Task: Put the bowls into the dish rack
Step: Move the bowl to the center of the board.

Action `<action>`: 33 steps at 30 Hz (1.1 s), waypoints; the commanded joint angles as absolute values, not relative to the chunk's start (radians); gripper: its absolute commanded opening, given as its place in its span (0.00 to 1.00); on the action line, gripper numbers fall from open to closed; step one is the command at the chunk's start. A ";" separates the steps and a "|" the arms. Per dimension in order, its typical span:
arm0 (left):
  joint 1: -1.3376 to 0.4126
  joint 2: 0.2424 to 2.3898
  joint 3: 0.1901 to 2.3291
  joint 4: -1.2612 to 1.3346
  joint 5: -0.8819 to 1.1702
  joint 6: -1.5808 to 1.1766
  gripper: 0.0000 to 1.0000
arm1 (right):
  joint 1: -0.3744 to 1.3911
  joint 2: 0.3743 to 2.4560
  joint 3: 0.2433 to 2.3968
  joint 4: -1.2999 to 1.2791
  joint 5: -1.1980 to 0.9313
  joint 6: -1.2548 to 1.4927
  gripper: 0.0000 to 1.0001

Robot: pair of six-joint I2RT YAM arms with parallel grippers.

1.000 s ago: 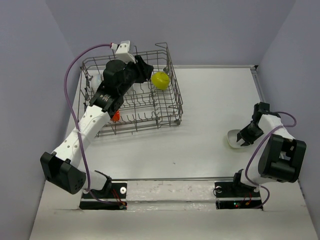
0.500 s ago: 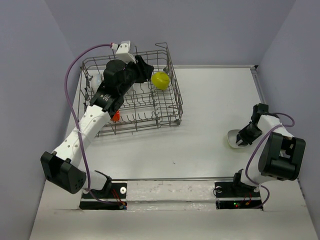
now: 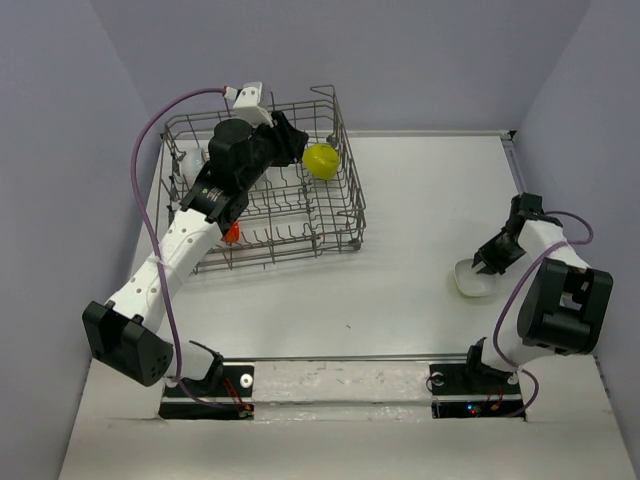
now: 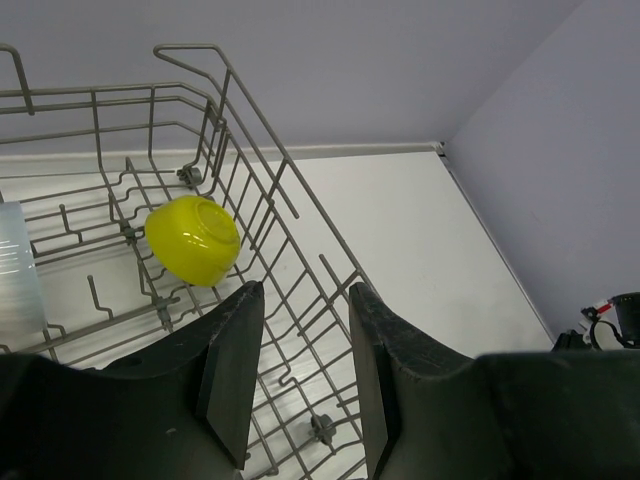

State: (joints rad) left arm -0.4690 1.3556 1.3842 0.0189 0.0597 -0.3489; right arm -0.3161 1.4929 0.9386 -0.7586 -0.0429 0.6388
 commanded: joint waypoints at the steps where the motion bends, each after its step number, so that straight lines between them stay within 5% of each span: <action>1: -0.463 1.347 1.399 0.075 0.069 -0.347 0.49 | -0.325 1.532 0.994 -0.713 -0.072 0.652 0.28; 33: -0.476 1.365 1.407 0.061 0.060 -0.337 0.49 | -0.219 1.730 1.155 -0.557 -0.209 0.701 0.27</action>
